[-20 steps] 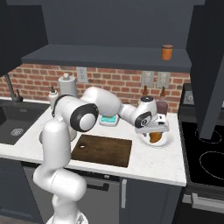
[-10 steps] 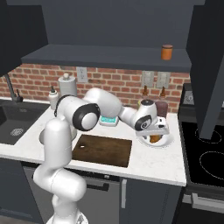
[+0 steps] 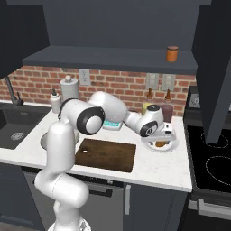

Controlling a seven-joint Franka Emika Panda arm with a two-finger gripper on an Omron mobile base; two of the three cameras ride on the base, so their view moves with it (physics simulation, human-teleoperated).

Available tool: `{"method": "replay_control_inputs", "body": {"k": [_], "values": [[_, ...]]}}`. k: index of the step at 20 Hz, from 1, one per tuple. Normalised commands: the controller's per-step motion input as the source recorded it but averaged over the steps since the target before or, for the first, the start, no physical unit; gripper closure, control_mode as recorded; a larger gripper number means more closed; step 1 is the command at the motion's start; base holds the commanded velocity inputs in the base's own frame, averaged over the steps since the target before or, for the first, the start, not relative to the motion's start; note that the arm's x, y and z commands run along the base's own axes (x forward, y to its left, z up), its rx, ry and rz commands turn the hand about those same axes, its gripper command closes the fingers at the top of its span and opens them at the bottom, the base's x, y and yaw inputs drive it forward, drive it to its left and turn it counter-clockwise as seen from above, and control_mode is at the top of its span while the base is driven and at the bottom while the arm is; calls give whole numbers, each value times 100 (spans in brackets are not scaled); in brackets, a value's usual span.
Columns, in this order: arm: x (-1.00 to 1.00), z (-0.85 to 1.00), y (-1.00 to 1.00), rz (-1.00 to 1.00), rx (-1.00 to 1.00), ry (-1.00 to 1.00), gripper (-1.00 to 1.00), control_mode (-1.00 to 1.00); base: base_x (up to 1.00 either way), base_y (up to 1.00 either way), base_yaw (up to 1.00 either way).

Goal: From the different types of pastries on the counter, select a croissant and place it on the cutting board. Then retrieve a jar of jam from the cabinet and place it alongside the croissant on the cutting board.

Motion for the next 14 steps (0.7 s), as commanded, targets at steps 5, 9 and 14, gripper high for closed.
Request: {"method": "replay_control_inputs", "body": {"k": [5,9,14], "values": [[0,-17,-1,0,0,0,100,-100,0,0,0],[1,-9,0,0,1,1,100,-100,0,0,0],[0,7,-2,0,7,0,100,-100,0,0,0]]}}
